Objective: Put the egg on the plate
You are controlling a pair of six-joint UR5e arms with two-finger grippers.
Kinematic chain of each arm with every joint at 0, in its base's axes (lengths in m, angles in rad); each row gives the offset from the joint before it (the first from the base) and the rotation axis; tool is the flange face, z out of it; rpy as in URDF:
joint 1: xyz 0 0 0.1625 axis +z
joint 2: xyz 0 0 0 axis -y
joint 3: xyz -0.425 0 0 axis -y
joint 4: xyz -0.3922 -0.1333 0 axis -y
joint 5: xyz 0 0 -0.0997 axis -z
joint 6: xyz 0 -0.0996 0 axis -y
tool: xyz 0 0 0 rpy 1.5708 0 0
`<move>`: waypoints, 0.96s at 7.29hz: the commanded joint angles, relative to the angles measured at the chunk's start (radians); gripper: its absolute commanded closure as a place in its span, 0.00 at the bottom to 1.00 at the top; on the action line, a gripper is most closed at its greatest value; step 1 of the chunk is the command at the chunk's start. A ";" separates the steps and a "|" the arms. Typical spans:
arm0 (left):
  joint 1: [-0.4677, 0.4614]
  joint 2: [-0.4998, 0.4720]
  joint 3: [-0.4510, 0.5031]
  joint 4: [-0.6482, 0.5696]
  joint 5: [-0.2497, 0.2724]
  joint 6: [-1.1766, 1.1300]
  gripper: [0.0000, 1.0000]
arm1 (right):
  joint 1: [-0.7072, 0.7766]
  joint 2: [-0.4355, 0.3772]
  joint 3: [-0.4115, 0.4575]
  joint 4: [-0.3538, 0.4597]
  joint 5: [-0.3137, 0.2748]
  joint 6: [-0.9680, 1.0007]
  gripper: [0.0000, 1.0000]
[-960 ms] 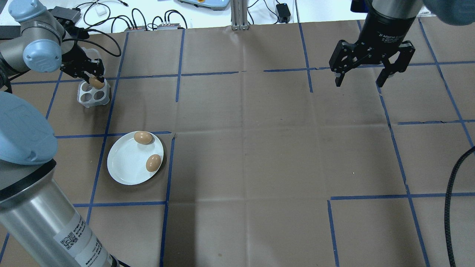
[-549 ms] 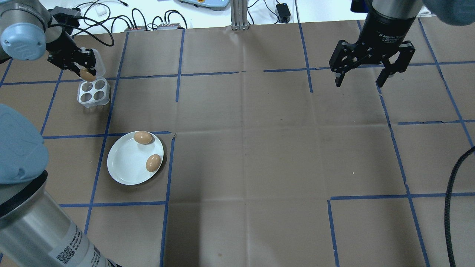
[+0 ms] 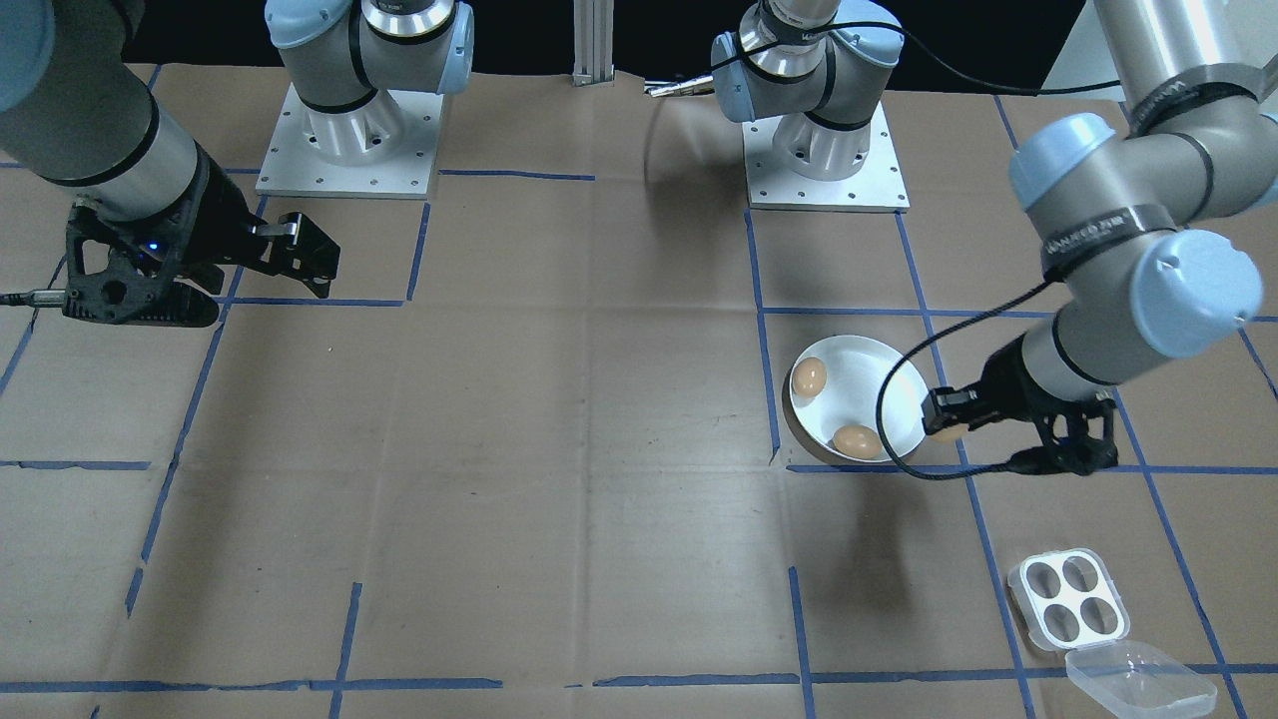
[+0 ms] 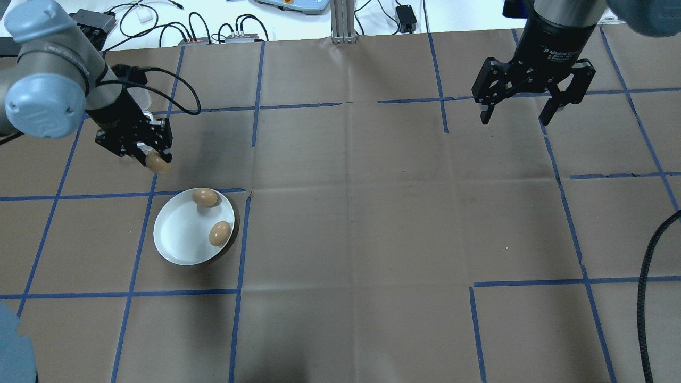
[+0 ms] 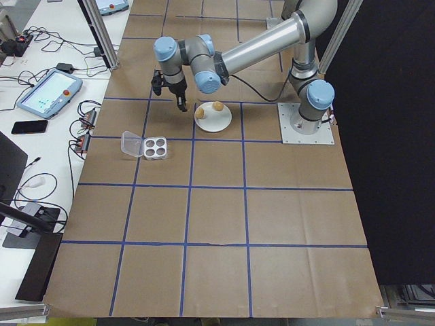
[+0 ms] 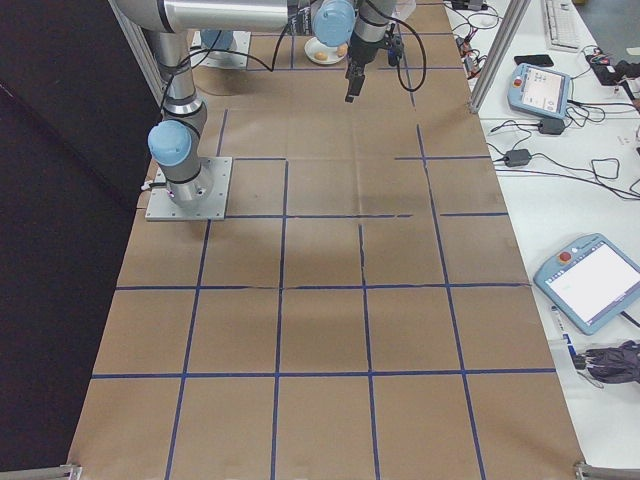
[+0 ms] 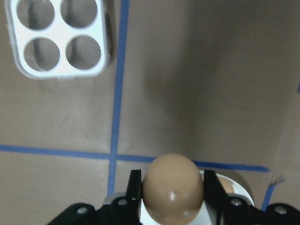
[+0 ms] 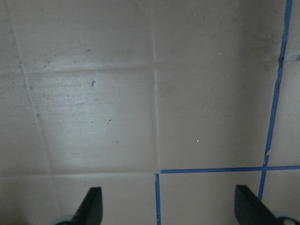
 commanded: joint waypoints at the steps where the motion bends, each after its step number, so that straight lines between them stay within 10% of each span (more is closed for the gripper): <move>1: 0.002 0.036 -0.278 0.276 0.005 -0.006 0.79 | 0.000 0.000 0.000 0.000 -0.001 0.000 0.00; 2: 0.002 0.030 -0.306 0.306 0.005 -0.004 0.77 | 0.000 0.000 0.000 0.000 -0.002 0.000 0.00; 4: 0.004 0.047 -0.297 0.307 0.007 0.005 0.01 | 0.000 0.000 0.000 0.000 0.000 0.000 0.00; 7: -0.007 0.180 -0.209 0.141 0.003 -0.012 0.01 | 0.000 0.000 0.000 0.000 0.000 0.000 0.00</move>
